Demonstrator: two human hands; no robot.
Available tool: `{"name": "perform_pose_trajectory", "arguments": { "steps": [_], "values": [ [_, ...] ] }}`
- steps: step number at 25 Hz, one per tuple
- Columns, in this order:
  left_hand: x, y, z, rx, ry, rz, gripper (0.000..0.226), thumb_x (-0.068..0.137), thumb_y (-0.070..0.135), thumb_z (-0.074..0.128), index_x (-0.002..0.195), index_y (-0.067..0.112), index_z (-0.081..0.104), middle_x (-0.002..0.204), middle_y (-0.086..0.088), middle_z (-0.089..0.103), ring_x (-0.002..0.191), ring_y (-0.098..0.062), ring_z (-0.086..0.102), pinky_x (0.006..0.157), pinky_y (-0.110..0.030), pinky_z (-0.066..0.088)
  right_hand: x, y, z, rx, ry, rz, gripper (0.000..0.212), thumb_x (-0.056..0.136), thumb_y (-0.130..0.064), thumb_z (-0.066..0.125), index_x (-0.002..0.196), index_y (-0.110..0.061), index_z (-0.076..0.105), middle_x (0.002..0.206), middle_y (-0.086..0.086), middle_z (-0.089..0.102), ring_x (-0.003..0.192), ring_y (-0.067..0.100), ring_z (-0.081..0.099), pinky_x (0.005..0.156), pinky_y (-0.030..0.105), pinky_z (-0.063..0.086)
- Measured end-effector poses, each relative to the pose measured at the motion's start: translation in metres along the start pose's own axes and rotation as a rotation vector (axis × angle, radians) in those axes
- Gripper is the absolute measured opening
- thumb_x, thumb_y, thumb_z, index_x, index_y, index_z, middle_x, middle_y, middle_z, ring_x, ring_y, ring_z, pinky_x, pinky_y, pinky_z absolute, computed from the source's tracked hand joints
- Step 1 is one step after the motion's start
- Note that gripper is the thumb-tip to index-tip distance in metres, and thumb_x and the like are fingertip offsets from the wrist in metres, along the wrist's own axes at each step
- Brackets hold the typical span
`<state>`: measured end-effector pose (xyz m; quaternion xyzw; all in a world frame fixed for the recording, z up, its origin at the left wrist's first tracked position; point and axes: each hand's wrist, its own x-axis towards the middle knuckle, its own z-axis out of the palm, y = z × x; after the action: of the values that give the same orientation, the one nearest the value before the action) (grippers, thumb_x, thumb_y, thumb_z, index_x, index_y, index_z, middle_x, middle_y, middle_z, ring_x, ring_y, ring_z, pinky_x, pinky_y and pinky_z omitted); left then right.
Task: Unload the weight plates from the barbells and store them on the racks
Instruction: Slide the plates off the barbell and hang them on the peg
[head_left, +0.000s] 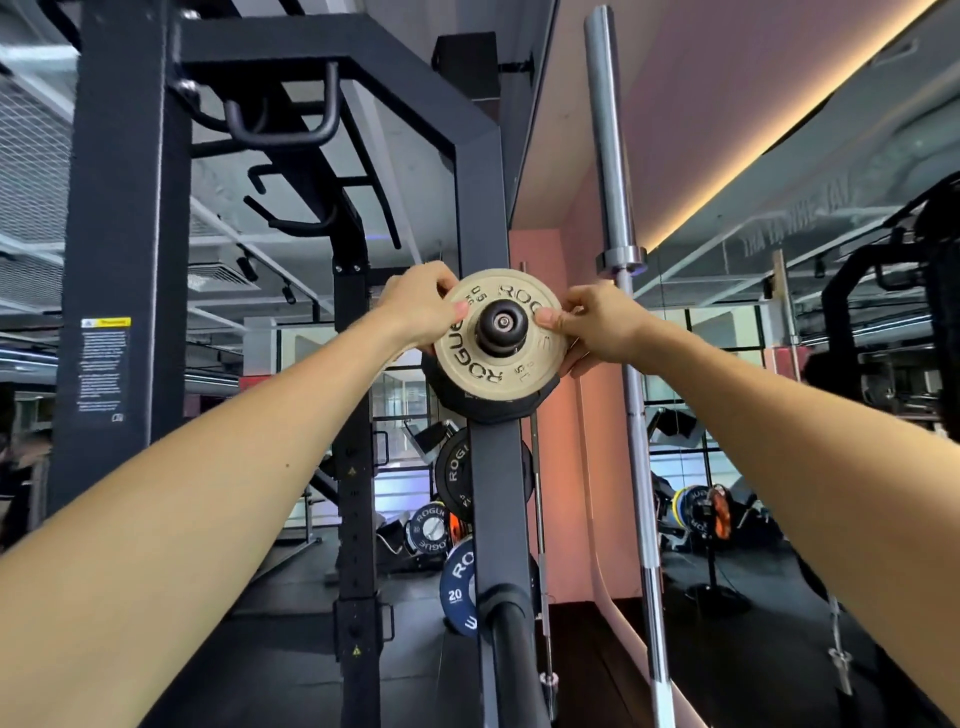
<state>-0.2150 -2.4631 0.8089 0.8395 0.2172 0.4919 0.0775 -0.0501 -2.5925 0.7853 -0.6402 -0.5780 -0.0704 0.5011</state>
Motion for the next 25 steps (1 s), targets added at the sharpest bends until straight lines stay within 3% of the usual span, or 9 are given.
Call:
{"name": "perform_pose_trajectory", "arguments": {
  "steps": [2, 6, 9, 11, 15, 21, 25],
  "values": [
    [0.010, -0.011, 0.013, 0.024, 0.046, 0.005, 0.012, 0.091, 0.025, 0.061, 0.099, 0.019, 0.055, 0.098, -0.002, 0.060, 0.084, -0.022, 0.055, 0.059, -0.026, 0.042, 0.015, 0.011, 0.005, 0.000, 0.019, 0.010, 0.030, 0.095, -0.030, 0.059, 0.098, -0.001, 0.052, 0.074, 0.021, 0.065, 0.046, 0.018, 0.065, 0.044, 0.028, 0.056],
    [0.031, -0.036, 0.037, -0.002, 0.085, -0.016, 0.017, 0.081, 0.024, 0.066, 0.079, 0.020, 0.050, 0.087, -0.008, 0.063, 0.076, -0.030, 0.062, 0.069, -0.043, 0.056, 0.046, 0.029, 0.013, -0.027, 0.041, 0.042, 0.033, 0.091, -0.030, 0.064, 0.073, -0.003, 0.054, 0.069, 0.025, 0.066, 0.045, 0.022, 0.065, 0.046, 0.030, 0.058],
    [0.047, -0.048, 0.049, 0.047, 0.078, -0.027, 0.018, 0.079, 0.026, 0.061, 0.074, 0.020, 0.045, 0.086, -0.010, 0.062, 0.076, -0.034, 0.064, 0.070, -0.047, 0.057, 0.065, 0.043, 0.021, -0.047, 0.048, 0.089, 0.038, 0.090, -0.030, 0.065, 0.073, 0.003, 0.058, 0.068, 0.027, 0.067, 0.054, 0.032, 0.069, 0.053, 0.037, 0.061],
    [0.055, -0.052, 0.056, 0.168, 0.092, -0.027, 0.018, 0.080, 0.032, 0.057, 0.081, 0.018, 0.046, 0.095, -0.012, 0.061, 0.083, -0.035, 0.062, 0.072, -0.044, 0.056, 0.074, 0.052, 0.026, -0.065, 0.058, 0.118, 0.041, 0.091, -0.030, 0.064, 0.073, 0.006, 0.058, 0.064, 0.025, 0.067, 0.051, 0.032, 0.068, 0.047, 0.035, 0.058],
    [0.070, -0.063, 0.074, 0.344, 0.108, -0.088, 0.044, 0.084, 0.044, 0.056, 0.113, 0.011, 0.050, 0.118, -0.015, 0.056, 0.108, -0.040, 0.056, 0.082, -0.042, 0.047, 0.084, 0.070, 0.040, -0.126, 0.131, 0.118, 0.045, 0.093, -0.032, 0.060, 0.068, 0.006, 0.060, 0.058, 0.021, 0.066, 0.037, 0.025, 0.062, 0.037, 0.028, 0.051],
    [0.073, -0.069, 0.076, 0.290, 0.114, -0.061, 0.047, 0.078, 0.051, 0.055, 0.110, 0.017, 0.052, 0.110, -0.012, 0.059, 0.102, -0.040, 0.057, 0.081, -0.045, 0.049, 0.081, 0.078, 0.050, -0.061, 0.228, 0.085, 0.051, 0.091, -0.040, 0.061, 0.063, 0.002, 0.059, 0.054, 0.017, 0.065, 0.037, 0.025, 0.062, 0.038, 0.029, 0.053],
    [0.046, -0.068, 0.074, 0.310, 0.012, 0.003, 0.038, 0.081, 0.036, 0.062, 0.109, 0.021, 0.043, 0.113, -0.008, 0.045, 0.102, -0.037, 0.055, 0.086, -0.048, 0.049, 0.068, 0.081, 0.060, -0.042, 0.246, 0.137, 0.035, 0.091, -0.036, 0.063, 0.073, -0.010, 0.049, 0.071, 0.016, 0.067, 0.056, 0.031, 0.067, 0.054, 0.039, 0.059]
  ]
}}
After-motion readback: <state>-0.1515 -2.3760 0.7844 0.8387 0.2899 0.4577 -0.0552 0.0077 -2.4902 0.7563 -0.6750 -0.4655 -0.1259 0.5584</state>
